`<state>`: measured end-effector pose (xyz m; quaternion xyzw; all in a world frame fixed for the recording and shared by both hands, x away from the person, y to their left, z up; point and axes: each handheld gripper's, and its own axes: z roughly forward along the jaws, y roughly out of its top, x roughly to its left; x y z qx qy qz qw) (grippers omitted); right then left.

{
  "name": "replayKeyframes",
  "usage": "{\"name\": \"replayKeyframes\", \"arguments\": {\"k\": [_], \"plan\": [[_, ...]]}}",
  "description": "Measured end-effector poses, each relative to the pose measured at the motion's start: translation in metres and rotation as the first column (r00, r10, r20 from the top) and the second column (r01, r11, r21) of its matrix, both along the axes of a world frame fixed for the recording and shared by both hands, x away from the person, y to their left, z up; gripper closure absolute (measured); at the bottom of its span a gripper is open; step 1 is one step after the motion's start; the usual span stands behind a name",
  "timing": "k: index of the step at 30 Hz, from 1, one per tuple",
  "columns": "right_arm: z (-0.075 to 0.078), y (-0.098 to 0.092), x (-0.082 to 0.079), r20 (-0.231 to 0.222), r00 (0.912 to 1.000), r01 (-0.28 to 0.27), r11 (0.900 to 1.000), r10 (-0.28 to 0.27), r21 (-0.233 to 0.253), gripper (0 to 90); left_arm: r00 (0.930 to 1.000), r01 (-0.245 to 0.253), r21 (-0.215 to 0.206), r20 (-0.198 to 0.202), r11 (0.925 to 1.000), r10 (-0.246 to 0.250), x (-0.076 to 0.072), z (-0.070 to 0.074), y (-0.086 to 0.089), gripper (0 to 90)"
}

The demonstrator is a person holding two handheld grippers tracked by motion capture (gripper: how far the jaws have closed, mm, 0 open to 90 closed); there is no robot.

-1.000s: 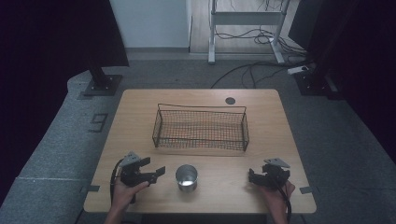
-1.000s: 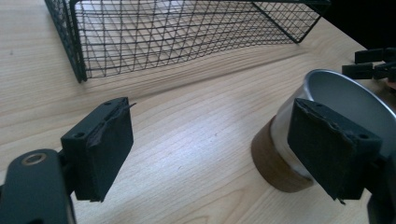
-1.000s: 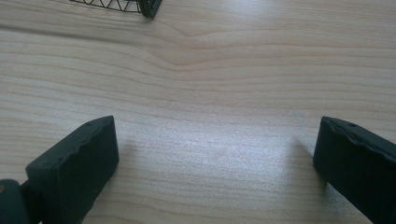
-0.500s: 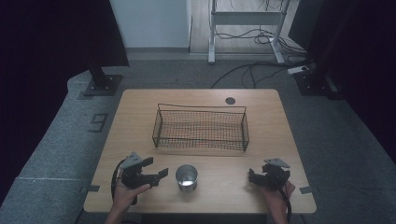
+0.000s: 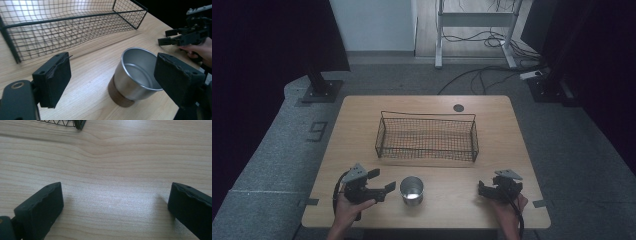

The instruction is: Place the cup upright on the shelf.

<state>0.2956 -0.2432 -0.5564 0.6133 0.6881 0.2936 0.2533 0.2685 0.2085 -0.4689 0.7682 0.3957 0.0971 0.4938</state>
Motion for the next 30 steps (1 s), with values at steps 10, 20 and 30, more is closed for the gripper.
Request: {"name": "replayKeyframes", "arguments": {"k": [10,20,30], "plan": [[0.000,0.000,0.000,0.000,1.0000,0.000,1.000,0.000,0.000,0.1,0.9996,0.025,0.016,-0.008,0.9995,-0.025,-0.002,-0.001,-0.011,14.0],[0.000,0.000,0.000,0.000,1.0000,0.001,1.000,-0.001,0.000,0.1,0.9983,0.056,0.058,-0.016,0.9967,-0.055,-0.003,-0.008,-0.030,11.0],[0.000,0.000,0.000,0.000,1.0000,0.001,1.000,-0.001,0.000,0.1,0.9962,0.084,0.100,-0.030,0.9914,-0.082,-0.003,-0.017,-0.048,3.5]]}}
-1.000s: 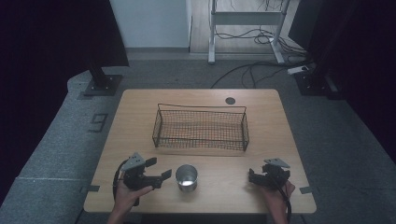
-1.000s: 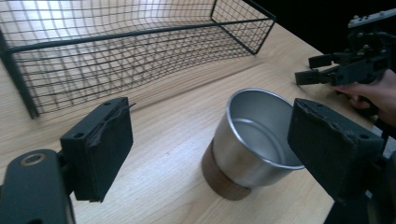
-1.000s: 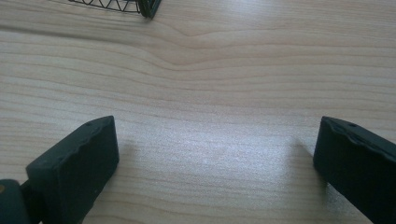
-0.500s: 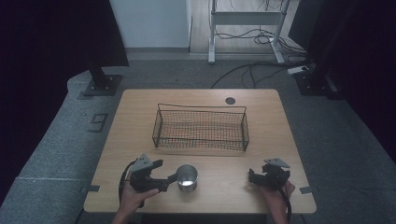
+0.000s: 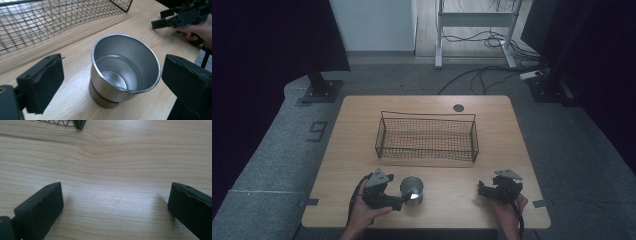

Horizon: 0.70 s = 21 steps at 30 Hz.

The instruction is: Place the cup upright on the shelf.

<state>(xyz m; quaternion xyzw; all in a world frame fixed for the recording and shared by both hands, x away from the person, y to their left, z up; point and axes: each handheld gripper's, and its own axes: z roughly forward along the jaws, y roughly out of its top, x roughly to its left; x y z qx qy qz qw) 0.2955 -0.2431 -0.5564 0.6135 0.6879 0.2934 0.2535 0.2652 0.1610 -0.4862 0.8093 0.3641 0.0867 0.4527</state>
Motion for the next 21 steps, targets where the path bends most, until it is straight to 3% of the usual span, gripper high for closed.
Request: {"name": "replayKeyframes", "arguments": {"k": [8,21], "plan": [[0.000,0.000,0.000,0.000,1.0000,0.000,1.000,0.000,0.000,0.1,0.9995,0.026,0.026,-0.017,0.9993,-0.026,0.001,-0.008,-0.014,0.4],[0.000,0.000,0.000,0.000,1.0000,0.000,1.000,0.000,0.000,0.1,0.9996,0.027,0.061,-0.011,0.9977,-0.027,0.007,-0.015,-0.033,0.3]]}}
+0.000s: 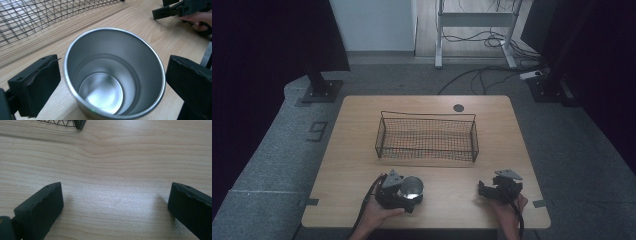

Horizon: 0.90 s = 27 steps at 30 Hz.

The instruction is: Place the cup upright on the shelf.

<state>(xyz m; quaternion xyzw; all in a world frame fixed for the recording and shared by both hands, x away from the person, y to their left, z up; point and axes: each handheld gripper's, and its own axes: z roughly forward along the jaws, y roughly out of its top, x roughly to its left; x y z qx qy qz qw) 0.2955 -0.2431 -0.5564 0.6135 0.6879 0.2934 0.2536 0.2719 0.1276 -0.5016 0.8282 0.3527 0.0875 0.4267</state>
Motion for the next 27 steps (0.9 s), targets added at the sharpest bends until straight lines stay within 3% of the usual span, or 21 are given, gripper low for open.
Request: {"name": "replayKeyframes", "arguments": {"k": [6,10,19,27], "plan": [[0.000,0.000,0.000,0.000,1.0000,0.000,1.000,0.000,0.000,0.1,0.9999,-0.003,0.020,0.012,0.9998,0.003,0.000,-0.003,-0.007,2.4],[0.000,0.000,0.000,0.000,1.0000,0.000,1.000,0.000,0.000,0.1,0.9994,-0.023,0.027,0.027,0.9994,0.022,0.000,-0.004,-0.007,13.4],[0.000,0.000,0.000,0.000,1.0000,-0.001,1.000,0.001,0.000,0.1,0.9997,-0.003,0.021,0.025,0.9998,0.002,0.000,-0.004,-0.004,14.2],[0.000,0.000,0.000,0.000,1.0000,-0.001,1.000,0.001,0.001,0.1,0.9992,-0.008,-0.013,0.040,0.9999,0.009,0.000,0.004,0.003,14.3]]}}
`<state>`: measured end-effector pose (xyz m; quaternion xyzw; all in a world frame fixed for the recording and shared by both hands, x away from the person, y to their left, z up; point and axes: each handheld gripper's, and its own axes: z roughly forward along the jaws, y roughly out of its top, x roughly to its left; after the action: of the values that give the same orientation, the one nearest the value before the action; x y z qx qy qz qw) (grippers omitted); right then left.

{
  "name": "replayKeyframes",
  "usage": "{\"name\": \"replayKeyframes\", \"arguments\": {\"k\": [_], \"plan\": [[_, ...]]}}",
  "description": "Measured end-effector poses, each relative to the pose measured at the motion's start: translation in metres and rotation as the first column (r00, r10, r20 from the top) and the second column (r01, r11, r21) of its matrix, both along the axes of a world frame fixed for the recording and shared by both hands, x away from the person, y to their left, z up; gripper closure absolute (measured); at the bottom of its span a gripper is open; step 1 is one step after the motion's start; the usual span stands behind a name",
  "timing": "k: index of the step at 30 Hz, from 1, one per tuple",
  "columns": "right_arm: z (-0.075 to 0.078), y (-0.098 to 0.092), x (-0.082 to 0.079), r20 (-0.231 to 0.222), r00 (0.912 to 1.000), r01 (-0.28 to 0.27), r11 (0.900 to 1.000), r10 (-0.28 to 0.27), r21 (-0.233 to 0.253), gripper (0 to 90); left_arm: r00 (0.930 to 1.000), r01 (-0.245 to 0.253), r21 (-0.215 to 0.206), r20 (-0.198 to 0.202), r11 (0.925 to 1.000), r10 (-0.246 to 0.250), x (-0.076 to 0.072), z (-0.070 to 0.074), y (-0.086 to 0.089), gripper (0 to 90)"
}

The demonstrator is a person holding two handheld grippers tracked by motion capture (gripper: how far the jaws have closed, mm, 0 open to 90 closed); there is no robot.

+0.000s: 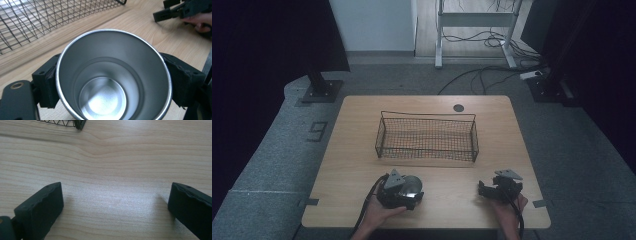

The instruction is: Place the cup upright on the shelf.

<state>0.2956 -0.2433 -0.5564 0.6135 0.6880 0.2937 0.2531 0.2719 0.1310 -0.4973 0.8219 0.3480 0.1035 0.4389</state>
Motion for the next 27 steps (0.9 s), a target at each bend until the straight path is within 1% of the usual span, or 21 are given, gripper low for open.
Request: {"name": "replayKeyframes", "arguments": {"k": [1,9,18,27], "plan": [[0.000,0.000,0.000,0.000,1.0000,0.000,1.000,0.000,0.000,0.1,1.0000,-0.004,-0.009,0.002,1.0000,0.004,0.000,0.002,0.003,14.3],[0.000,0.000,0.000,0.000,1.0000,0.000,1.000,0.000,0.000,0.1,0.9997,-0.022,-0.039,0.010,0.9990,0.022,0.002,0.010,0.014,14.4],[0.000,0.000,0.000,-0.001,1.0000,-0.005,1.000,0.005,0.000,0.1,0.9989,-0.040,-0.059,0.021,0.9975,0.041,0.004,0.016,0.023,14.4],[0.000,0.000,0.000,-0.001,1.0000,-0.005,1.000,0.005,0.000,0.1,0.9979,-0.057,-0.063,0.028,0.9964,0.059,0.006,0.019,0.031,14.4]]}}
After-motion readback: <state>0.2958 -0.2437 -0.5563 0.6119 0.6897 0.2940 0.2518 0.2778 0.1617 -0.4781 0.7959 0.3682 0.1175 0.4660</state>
